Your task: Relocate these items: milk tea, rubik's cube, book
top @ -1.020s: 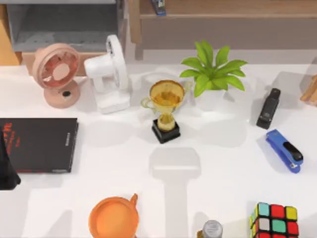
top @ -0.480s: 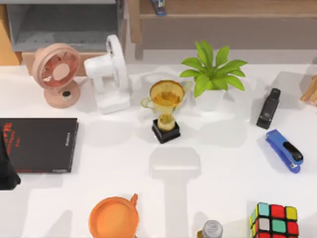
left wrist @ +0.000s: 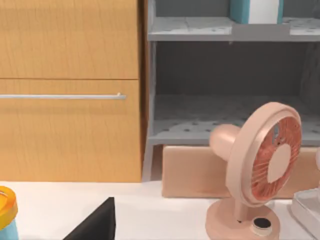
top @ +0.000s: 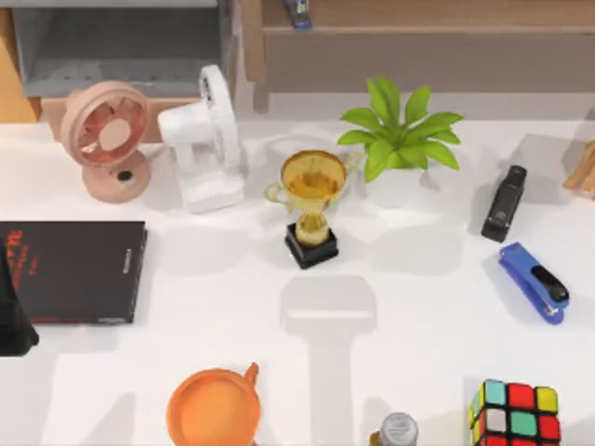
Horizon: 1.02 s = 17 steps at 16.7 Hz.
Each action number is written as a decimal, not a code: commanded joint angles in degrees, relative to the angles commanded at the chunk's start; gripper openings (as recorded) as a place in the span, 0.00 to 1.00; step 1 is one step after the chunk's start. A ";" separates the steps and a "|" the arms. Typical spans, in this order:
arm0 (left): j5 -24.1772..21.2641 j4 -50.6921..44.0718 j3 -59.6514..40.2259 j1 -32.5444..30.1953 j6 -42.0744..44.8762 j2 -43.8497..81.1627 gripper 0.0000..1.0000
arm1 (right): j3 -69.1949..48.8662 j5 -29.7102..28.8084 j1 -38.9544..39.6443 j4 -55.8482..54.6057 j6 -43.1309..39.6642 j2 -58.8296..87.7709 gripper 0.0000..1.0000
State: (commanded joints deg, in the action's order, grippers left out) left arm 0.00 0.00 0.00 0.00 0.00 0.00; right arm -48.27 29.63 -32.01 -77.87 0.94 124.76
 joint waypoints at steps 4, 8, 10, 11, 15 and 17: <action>0.00 0.00 0.00 0.00 0.00 0.00 1.00 | 3.09 1.17 -1.16 -1.87 0.05 -1.31 1.00; 0.00 0.00 0.00 0.00 0.00 0.00 1.00 | 3.22 1.25 -1.03 -0.83 0.06 -2.03 1.00; 0.00 0.00 0.00 0.00 0.00 0.00 1.00 | 4.09 1.65 -1.38 1.57 0.09 -5.36 1.00; 0.00 0.00 0.00 0.00 0.00 0.00 1.00 | 4.61 1.92 -1.63 3.02 0.12 -7.56 1.00; 0.00 0.00 0.00 0.00 0.00 0.00 1.00 | 6.25 2.99 -2.61 7.84 0.21 -14.12 1.00; 0.00 0.00 0.00 0.00 0.00 0.00 1.00 | 6.33 3.03 -2.65 8.05 0.21 -14.35 1.00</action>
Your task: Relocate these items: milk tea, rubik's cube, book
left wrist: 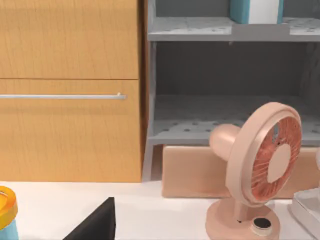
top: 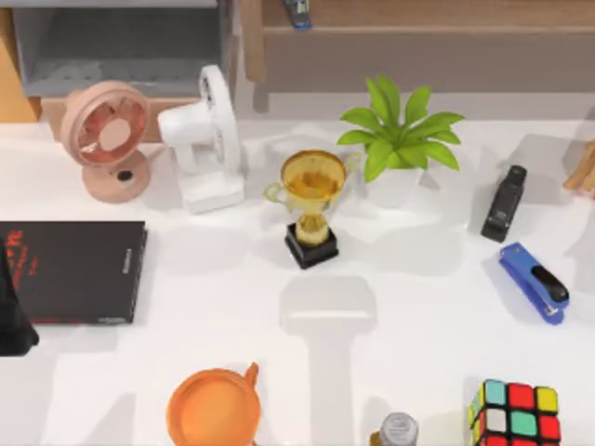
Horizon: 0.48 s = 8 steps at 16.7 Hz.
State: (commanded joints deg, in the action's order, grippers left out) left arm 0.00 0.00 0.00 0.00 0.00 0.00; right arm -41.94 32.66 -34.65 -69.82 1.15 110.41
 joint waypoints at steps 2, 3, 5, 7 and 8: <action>0.00 0.00 0.00 0.00 0.00 0.00 1.00 | -0.26 -0.08 0.31 -0.16 -0.01 0.17 1.00; 0.00 0.00 0.00 0.00 0.00 0.00 1.00 | -0.26 -0.08 0.31 -0.16 -0.01 0.17 1.00; 0.00 0.00 0.00 0.00 0.00 0.00 1.00 | -1.04 -0.31 0.73 1.58 1.48 -1.48 1.00; 0.00 0.00 0.00 0.00 0.00 0.00 1.00 | -2.58 -0.78 2.19 5.73 4.71 -4.93 1.00; 0.00 0.00 0.00 0.00 0.00 0.00 1.00 | -3.45 -1.10 3.47 8.72 6.91 -6.99 1.00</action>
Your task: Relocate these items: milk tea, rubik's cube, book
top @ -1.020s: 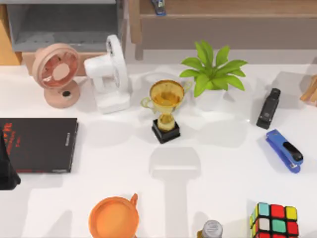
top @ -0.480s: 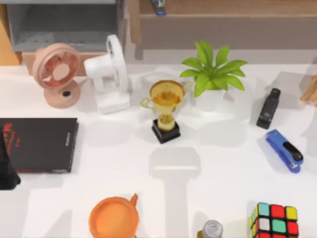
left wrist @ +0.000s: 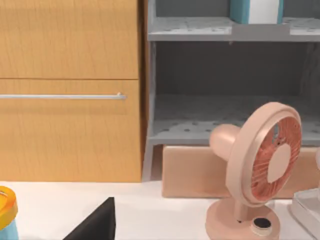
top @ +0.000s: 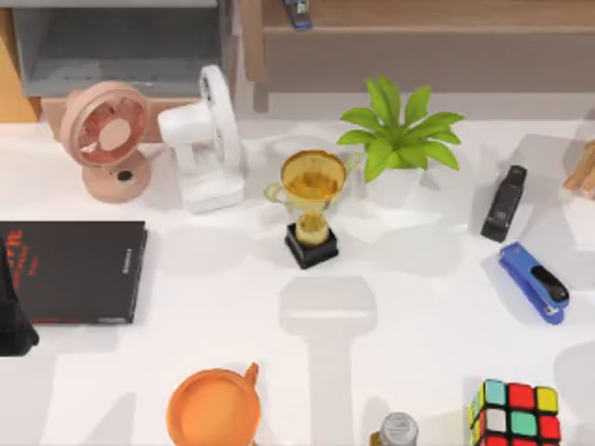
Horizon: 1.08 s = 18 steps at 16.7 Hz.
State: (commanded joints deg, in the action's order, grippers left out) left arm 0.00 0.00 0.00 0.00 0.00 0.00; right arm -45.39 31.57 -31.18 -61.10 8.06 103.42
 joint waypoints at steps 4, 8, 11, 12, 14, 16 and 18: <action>0.00 0.00 0.00 0.00 0.00 0.00 1.00 | -2.99 -1.88 8.75 17.91 11.26 -8.01 1.00; 0.00 0.00 0.00 0.00 0.00 0.00 1.00 | -5.60 -5.39 21.70 43.85 23.32 -15.17 1.00; 0.00 0.00 0.00 0.00 0.00 0.00 1.00 | -6.77 -9.48 32.93 65.37 30.99 -19.26 1.00; 0.00 0.00 0.00 0.00 0.00 0.00 1.00 | -6.98 -11.09 36.78 72.44 33.16 -20.37 1.00; 0.00 0.00 0.00 0.00 0.00 0.00 1.00 | -7.33 -14.61 44.44 85.87 36.84 -22.29 1.00; 0.00 0.00 0.00 0.00 0.00 0.00 1.00 | -7.69 -18.38 51.80 97.93 39.55 -23.55 1.00; 0.00 0.00 0.00 0.00 0.00 0.00 1.00 | -8.04 -22.20 58.59 108.25 41.28 -24.12 1.00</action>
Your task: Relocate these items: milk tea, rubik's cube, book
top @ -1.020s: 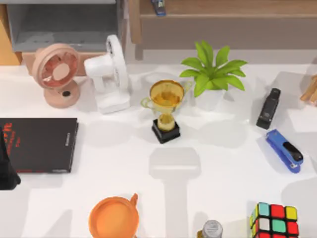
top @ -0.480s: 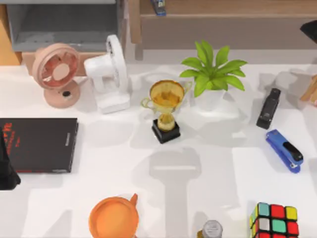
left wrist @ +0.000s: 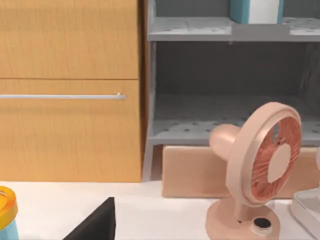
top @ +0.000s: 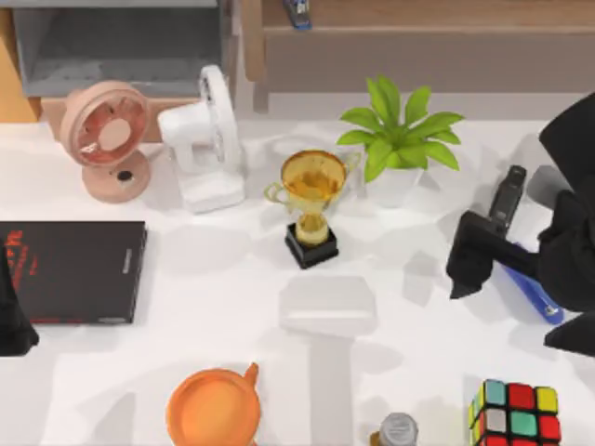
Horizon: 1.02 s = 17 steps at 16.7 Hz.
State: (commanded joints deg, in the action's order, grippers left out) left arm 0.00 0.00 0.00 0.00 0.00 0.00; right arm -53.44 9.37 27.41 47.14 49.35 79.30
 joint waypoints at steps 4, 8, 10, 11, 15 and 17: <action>0.00 0.00 0.00 0.00 0.00 0.00 1.00 | -0.92 -6.63 10.14 13.94 0.74 -0.02 1.00; 0.00 0.00 0.00 0.00 0.00 0.00 1.00 | -1.58 -9.36 13.63 18.44 0.03 0.13 1.00; 0.00 0.00 0.00 0.00 0.00 0.00 1.00 | -1.58 -9.36 13.63 18.44 0.03 0.13 1.00; 0.00 0.00 0.00 0.00 0.00 0.00 1.00 | -1.58 -9.36 13.63 18.44 0.03 0.13 1.00; 0.00 0.00 0.00 0.00 0.00 0.00 1.00 | 0.15 -9.37 13.56 16.10 -0.05 0.82 1.00; 0.00 0.00 0.00 0.00 0.00 0.00 1.00 | 2.48 -9.36 13.50 12.76 -0.05 1.74 1.00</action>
State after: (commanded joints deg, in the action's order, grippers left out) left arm 0.00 0.00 0.00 0.00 0.00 0.00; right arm -50.95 0.00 40.91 59.91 49.29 81.04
